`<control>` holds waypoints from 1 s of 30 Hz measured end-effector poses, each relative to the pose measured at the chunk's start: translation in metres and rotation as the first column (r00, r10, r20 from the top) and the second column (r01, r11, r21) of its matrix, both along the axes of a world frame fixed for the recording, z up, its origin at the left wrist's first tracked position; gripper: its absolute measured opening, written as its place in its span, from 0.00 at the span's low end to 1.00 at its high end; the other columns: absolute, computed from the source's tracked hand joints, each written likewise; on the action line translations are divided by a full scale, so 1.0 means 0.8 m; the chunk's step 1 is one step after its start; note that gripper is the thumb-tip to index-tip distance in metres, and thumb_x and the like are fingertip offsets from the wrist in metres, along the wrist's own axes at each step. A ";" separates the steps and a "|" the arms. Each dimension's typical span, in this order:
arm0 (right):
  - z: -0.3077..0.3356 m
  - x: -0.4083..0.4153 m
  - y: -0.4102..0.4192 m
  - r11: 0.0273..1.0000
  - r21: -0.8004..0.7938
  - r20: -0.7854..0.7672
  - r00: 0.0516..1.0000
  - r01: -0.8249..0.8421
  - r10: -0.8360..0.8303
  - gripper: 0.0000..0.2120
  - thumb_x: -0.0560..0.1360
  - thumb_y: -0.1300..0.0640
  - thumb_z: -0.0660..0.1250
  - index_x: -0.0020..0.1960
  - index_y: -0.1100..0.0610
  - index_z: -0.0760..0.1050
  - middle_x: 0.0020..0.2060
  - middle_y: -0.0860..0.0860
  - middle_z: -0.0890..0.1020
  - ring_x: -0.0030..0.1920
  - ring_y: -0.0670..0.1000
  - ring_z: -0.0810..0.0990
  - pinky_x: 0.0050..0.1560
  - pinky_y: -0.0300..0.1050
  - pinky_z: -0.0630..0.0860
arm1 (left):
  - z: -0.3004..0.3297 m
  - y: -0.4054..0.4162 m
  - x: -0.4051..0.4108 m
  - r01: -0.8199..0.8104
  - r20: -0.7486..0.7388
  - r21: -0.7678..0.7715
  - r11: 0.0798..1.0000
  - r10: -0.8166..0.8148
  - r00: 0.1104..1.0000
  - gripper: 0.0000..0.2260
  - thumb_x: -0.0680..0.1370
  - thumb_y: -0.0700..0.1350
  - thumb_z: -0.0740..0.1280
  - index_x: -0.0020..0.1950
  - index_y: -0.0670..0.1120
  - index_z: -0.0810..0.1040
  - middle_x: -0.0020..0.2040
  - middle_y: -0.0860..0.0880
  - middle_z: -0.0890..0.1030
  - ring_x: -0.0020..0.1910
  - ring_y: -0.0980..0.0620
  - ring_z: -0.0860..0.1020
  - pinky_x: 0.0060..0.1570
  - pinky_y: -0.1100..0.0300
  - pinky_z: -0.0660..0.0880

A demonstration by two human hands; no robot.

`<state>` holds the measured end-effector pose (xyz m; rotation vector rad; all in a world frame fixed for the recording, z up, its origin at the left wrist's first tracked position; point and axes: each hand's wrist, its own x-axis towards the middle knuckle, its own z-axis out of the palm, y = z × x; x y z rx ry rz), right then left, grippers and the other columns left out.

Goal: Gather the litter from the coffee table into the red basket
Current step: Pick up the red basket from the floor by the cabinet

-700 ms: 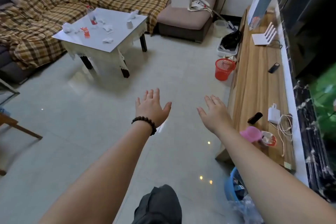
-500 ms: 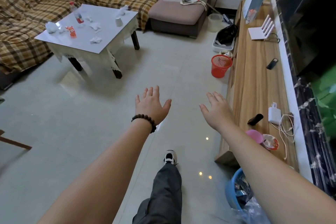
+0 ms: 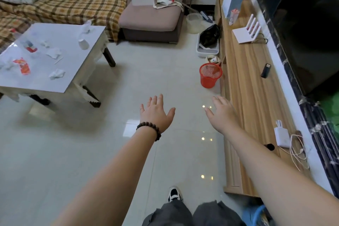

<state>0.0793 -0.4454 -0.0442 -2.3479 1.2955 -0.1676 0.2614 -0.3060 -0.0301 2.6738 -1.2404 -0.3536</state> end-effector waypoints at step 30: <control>-0.051 0.183 -0.602 0.967 0.136 -0.036 0.976 0.215 -0.212 0.26 0.77 0.50 0.62 0.72 0.57 0.63 0.73 0.59 0.63 0.74 0.59 0.59 0.73 0.53 0.58 | -0.054 -0.672 0.213 0.233 -0.011 0.125 0.964 -0.234 0.972 0.32 0.77 0.62 0.52 0.76 0.47 0.52 0.76 0.47 0.57 0.75 0.47 0.51 0.70 0.44 0.48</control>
